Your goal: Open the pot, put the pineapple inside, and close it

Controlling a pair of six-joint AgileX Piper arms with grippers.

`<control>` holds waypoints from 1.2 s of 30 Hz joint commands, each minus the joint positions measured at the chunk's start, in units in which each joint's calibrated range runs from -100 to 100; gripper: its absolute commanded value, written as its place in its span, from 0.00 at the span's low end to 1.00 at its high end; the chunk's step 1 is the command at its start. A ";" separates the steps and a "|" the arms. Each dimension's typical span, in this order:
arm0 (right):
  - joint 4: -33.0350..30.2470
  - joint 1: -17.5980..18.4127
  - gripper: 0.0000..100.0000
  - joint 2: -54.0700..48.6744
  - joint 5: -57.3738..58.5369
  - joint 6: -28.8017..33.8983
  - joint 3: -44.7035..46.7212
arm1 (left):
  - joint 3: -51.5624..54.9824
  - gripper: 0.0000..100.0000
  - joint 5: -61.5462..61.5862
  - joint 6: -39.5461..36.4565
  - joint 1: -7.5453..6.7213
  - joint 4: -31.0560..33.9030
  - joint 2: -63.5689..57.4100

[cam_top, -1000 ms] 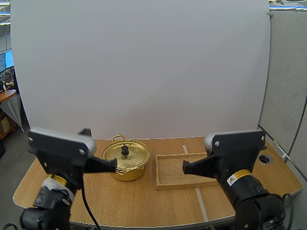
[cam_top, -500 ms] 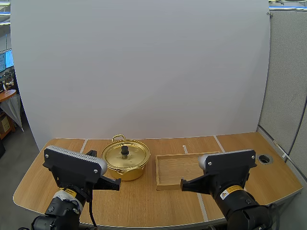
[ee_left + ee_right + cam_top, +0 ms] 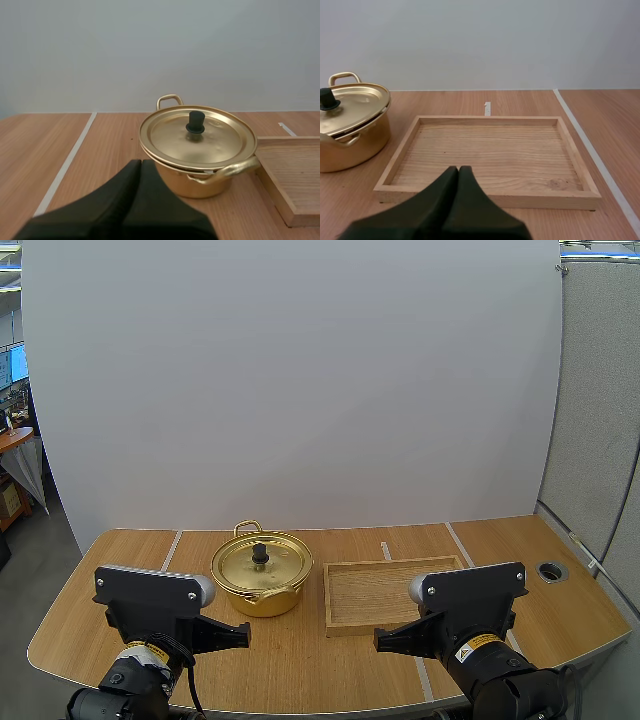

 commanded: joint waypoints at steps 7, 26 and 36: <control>-0.34 -0.51 0.00 -0.25 0.09 -0.13 0.00 | 0.10 0.00 0.72 -2.55 -0.14 1.23 -0.17; -0.34 -0.51 0.00 -0.25 0.09 -0.13 0.00 | 0.10 0.00 0.16 -2.59 -0.14 1.33 -0.17; -0.34 -0.48 0.00 -0.25 -0.26 -0.13 0.00 | 0.10 0.00 -0.01 -2.59 0.03 1.33 -0.17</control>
